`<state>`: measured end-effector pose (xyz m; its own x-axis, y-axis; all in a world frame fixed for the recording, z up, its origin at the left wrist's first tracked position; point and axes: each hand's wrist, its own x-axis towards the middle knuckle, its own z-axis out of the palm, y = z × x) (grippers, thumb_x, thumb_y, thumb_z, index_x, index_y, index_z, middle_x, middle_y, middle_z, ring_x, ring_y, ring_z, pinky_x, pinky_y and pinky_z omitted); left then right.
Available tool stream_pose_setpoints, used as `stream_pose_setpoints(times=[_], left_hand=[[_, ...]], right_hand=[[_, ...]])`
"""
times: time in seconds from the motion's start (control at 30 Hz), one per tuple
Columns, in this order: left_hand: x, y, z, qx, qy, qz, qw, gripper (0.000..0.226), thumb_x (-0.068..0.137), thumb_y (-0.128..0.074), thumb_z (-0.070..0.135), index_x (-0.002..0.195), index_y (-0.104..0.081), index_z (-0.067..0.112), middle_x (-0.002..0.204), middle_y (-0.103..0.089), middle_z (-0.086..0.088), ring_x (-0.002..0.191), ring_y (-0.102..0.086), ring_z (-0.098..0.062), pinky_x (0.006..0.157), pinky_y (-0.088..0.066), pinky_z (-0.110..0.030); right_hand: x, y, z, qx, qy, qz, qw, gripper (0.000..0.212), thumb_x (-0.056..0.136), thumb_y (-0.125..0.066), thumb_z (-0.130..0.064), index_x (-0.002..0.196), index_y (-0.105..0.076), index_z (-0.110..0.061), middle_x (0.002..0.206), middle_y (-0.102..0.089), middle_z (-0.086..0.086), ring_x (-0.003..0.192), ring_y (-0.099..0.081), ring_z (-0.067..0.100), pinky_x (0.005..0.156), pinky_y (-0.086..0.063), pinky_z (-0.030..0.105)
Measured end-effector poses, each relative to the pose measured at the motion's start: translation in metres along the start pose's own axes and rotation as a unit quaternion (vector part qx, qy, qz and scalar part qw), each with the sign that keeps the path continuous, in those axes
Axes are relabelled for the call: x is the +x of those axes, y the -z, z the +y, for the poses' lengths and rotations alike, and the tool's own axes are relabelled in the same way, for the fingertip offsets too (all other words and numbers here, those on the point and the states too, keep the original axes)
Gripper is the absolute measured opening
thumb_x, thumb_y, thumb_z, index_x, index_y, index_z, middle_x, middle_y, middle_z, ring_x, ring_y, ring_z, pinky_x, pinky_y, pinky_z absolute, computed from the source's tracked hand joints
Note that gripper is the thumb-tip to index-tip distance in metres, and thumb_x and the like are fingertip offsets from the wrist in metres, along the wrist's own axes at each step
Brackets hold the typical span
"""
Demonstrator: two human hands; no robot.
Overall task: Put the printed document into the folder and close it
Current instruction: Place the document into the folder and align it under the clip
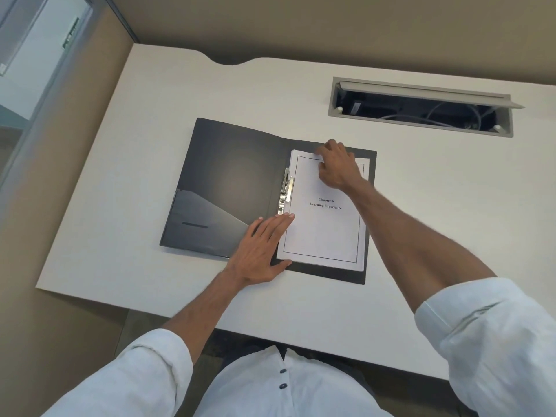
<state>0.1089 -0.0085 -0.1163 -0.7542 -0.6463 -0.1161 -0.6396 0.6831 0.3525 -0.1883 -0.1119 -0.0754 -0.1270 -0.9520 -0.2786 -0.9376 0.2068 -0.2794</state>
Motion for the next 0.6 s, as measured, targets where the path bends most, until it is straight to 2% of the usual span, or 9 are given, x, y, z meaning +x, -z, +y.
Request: stream_pose_setpoints(times=[0.47,0.6], left_hand=[[-0.002,0.004,-0.005,0.010,0.001,-0.028,1.000,0.100,0.099,-0.060,0.068,0.177,-0.015,0.026,0.183,-0.022,0.006,0.168,-0.030,-0.021,0.139,-0.024,-0.055],[-0.006,0.007,-0.007,0.002,-0.004,-0.006,1.000,0.097,0.102,-0.053,0.074,0.177,-0.014,0.027,0.184,-0.020,0.008,0.169,-0.028,-0.018,0.141,-0.019,-0.049]], right_hand=[[-0.005,-0.007,-0.003,0.052,-0.016,0.005,0.999,0.046,0.105,-0.051,-0.007,0.151,-0.054,-0.009,0.153,-0.046,0.013,0.146,-0.044,0.034,0.119,-0.040,0.052],[-0.013,-0.004,-0.001,0.127,-0.037,0.088,0.987,0.054,0.103,-0.052,-0.003,0.157,-0.052,-0.011,0.152,-0.049,0.012,0.143,-0.048,0.034,0.115,-0.044,0.051]])
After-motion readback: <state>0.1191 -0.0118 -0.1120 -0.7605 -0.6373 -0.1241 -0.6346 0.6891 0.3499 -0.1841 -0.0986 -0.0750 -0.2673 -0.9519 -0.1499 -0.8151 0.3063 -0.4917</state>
